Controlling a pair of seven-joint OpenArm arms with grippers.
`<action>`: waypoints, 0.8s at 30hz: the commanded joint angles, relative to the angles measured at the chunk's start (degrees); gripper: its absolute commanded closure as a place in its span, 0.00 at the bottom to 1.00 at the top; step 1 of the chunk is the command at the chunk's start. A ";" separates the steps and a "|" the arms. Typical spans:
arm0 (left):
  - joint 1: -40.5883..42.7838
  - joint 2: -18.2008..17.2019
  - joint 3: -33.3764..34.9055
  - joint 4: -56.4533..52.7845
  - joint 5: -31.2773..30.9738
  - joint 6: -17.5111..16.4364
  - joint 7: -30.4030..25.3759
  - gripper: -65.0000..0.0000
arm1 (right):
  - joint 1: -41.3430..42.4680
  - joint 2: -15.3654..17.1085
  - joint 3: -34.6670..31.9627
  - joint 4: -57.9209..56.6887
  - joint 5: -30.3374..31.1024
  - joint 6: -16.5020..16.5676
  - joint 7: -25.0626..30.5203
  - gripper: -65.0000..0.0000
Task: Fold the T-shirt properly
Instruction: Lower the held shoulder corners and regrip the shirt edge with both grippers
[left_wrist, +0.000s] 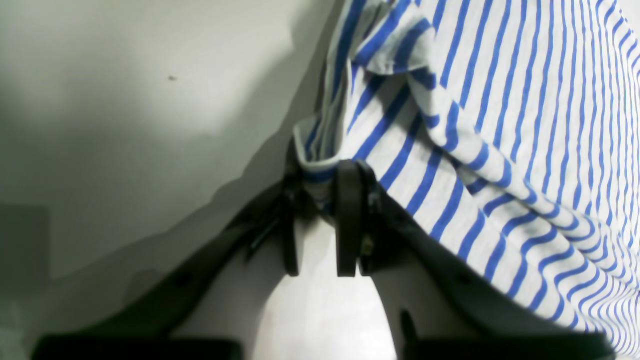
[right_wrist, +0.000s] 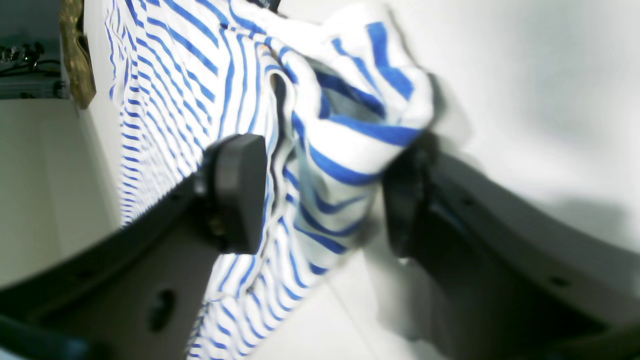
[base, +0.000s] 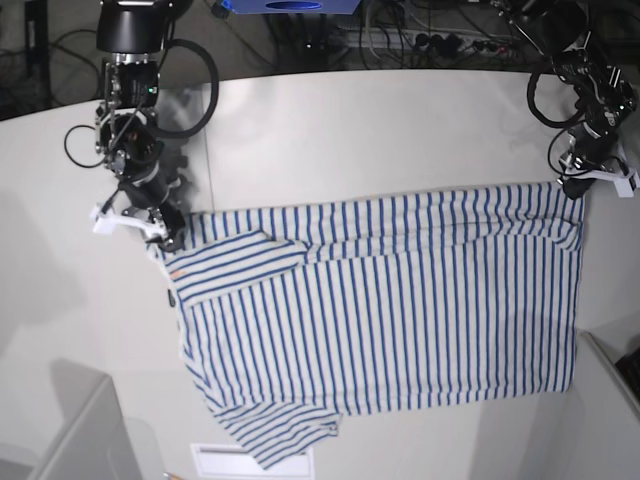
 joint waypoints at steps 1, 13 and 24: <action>-0.19 -1.06 -0.06 0.74 0.03 0.23 -0.11 0.86 | 0.22 0.66 -0.31 0.54 -0.10 -0.96 -0.08 0.65; 0.08 -2.82 0.21 9.09 2.05 2.96 7.10 1.00 | 0.49 2.94 -0.22 7.31 0.16 -1.40 -0.25 1.00; -9.77 -6.34 1.17 16.56 4.16 6.74 20.37 1.00 | 7.61 3.73 3.56 11.97 0.34 -10.19 -10.27 1.00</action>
